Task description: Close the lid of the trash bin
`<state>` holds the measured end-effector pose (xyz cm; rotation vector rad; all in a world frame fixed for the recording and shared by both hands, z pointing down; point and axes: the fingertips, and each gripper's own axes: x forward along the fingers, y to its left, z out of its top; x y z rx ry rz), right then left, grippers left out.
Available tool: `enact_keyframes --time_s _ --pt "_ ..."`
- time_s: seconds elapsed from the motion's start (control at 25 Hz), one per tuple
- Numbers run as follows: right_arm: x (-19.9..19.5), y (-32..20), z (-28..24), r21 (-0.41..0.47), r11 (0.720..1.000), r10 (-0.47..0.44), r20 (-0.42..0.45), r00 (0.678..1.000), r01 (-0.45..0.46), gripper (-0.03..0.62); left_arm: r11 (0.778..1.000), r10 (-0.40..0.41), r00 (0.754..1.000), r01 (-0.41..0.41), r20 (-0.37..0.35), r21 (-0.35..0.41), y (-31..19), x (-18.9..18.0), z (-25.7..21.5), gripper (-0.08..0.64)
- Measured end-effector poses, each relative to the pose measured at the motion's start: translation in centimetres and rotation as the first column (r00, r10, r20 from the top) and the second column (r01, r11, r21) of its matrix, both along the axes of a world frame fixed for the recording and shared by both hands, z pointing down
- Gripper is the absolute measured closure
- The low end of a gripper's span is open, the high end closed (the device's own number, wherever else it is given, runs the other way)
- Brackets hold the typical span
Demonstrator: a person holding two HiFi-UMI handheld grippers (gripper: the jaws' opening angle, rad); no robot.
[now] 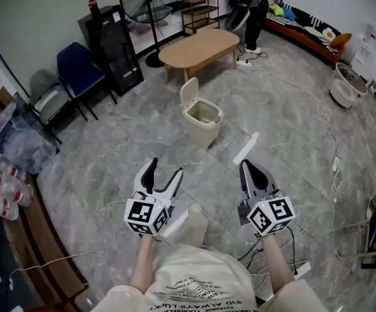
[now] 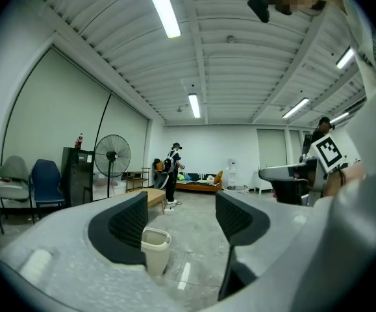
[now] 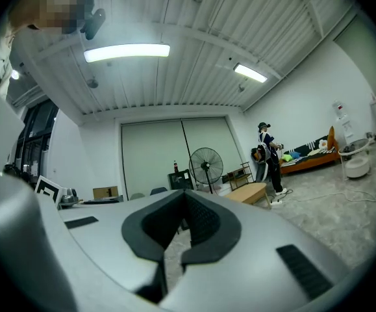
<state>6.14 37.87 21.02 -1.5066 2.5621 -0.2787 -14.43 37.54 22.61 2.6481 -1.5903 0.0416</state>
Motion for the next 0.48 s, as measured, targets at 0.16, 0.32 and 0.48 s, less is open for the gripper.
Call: enact_keyframes --time_s 0.16,0.32,0.48 --pt "0.2 -3.1 0.6 -0.02 1.0 0.009 -0.008 1.0 -0.009 0.588 1.0 -0.012 1.0 0.012 -0.021 -0.024 -3.3 -0.4 1.0 0.247" --pt "0.3 -7.3 1.3 -0.034 0.999 0.01 -0.026 1.0 -0.011 0.588 0.999 -0.007 0.999 0.005 -0.039 -0.051 -7.6 -0.1 2.1 0.247" --pt "-0.2 -12.4 1.6 -0.053 0.998 0.015 -0.036 0.999 -0.017 0.588 0.997 0.001 1.0 -0.003 -0.019 -0.081 -12.5 -0.2 3.1 0.247"
